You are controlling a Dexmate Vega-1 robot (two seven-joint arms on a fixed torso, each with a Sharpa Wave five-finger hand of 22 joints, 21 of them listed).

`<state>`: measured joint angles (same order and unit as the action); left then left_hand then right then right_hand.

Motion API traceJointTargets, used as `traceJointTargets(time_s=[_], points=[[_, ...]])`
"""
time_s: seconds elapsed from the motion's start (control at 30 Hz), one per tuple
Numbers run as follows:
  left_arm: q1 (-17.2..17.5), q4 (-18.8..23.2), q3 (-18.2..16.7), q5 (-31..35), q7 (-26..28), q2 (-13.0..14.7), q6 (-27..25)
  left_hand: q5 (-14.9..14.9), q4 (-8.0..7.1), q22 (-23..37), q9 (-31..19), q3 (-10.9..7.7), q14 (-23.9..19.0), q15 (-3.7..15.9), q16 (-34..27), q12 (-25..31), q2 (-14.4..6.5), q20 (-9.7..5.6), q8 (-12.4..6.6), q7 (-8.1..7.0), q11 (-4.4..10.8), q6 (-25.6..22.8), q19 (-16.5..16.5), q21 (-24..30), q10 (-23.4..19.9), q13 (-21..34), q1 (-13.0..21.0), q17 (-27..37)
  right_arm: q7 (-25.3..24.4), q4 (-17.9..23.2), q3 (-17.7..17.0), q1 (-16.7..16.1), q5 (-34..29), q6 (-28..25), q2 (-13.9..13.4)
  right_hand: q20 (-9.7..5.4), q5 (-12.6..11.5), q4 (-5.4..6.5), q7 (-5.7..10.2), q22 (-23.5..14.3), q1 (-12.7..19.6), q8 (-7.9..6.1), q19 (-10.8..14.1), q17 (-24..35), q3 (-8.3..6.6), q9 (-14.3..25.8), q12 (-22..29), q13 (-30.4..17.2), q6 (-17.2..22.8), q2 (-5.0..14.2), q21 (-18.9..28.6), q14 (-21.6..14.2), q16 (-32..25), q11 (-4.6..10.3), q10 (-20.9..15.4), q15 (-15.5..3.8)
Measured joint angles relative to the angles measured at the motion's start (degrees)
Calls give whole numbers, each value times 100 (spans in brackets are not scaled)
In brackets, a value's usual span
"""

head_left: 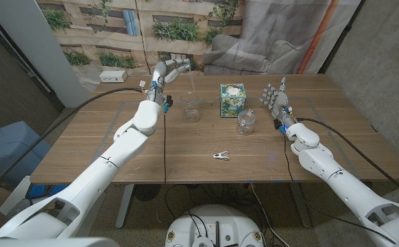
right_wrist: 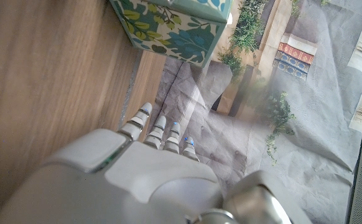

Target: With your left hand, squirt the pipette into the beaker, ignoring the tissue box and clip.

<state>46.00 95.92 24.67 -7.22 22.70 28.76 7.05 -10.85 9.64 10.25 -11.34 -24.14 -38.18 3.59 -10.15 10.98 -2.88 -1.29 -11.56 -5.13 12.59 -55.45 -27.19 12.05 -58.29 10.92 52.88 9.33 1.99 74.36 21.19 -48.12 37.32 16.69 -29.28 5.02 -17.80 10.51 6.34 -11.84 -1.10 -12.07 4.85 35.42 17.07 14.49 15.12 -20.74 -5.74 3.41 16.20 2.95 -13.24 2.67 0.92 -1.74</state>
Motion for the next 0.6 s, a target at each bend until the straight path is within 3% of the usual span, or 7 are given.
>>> traceJointTargets(time_s=[0.6], points=[[-157, -245, 254, 355, 29, -69, 204, 0, 0, 0, 1, 0, 0, 0, 0, 0, 6, 9, 0, 0, -1, 0, 9, 0, -1, 0, -6, 1, -2, 2, 0, 0, -1, -1, 0, 0, 0, 0, 0, 0, 0, 0, 0, 0, 0, 0, 0, 0, 0, 0, 0, 0, 0, 21, 21, 0]])
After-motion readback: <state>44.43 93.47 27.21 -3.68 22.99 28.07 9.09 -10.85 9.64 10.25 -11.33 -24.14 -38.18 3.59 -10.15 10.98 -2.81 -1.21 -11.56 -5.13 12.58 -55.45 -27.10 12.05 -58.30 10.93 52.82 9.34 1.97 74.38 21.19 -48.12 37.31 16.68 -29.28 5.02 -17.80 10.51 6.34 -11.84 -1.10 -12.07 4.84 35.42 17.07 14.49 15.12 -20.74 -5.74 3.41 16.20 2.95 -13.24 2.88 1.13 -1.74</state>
